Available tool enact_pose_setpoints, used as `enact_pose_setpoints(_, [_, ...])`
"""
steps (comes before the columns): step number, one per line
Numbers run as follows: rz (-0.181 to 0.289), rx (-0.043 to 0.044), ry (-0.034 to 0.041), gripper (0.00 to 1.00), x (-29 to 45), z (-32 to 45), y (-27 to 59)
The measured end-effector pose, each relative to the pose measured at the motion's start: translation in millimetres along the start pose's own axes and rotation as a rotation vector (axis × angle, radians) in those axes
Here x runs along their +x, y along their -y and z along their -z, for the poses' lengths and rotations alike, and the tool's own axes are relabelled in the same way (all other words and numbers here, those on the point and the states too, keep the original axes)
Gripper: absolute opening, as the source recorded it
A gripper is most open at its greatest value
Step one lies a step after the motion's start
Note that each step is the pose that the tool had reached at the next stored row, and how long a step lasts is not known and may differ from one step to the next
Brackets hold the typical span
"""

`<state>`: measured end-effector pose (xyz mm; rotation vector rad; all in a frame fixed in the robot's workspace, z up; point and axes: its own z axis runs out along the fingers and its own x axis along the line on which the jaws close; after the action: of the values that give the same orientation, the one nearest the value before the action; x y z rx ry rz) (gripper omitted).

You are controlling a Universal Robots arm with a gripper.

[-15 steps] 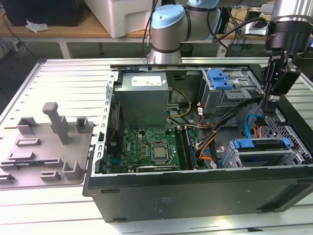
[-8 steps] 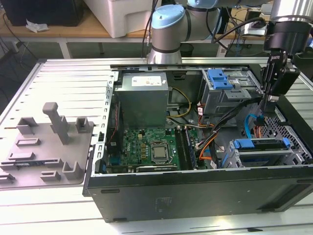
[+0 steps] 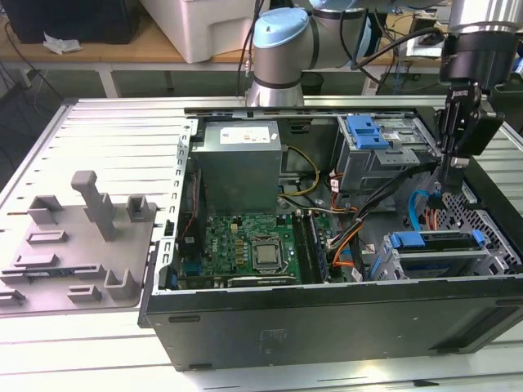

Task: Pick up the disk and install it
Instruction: 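Insert the first disk wire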

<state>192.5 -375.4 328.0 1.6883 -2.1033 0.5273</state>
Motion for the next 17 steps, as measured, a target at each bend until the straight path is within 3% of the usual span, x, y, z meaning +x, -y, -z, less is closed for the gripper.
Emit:
enact_pose_setpoints(3, [-0.006, 0.0112, 0.0027, 0.17, 3.1, 2.7, -4.5])
enact_pose_setpoints(12, [-0.002, 0.0295, 0.0112, 0.17, 7.5, 1.8, -9.8])
enact_pose_setpoints(16, [0.003, 0.0368, 0.0196, 0.17, 8.8, 1.0, -11.2])
enact_pose_setpoints(17, [0.003, 0.0414, 0.0254, 0.17, 9.8, 0.5, -12.9])
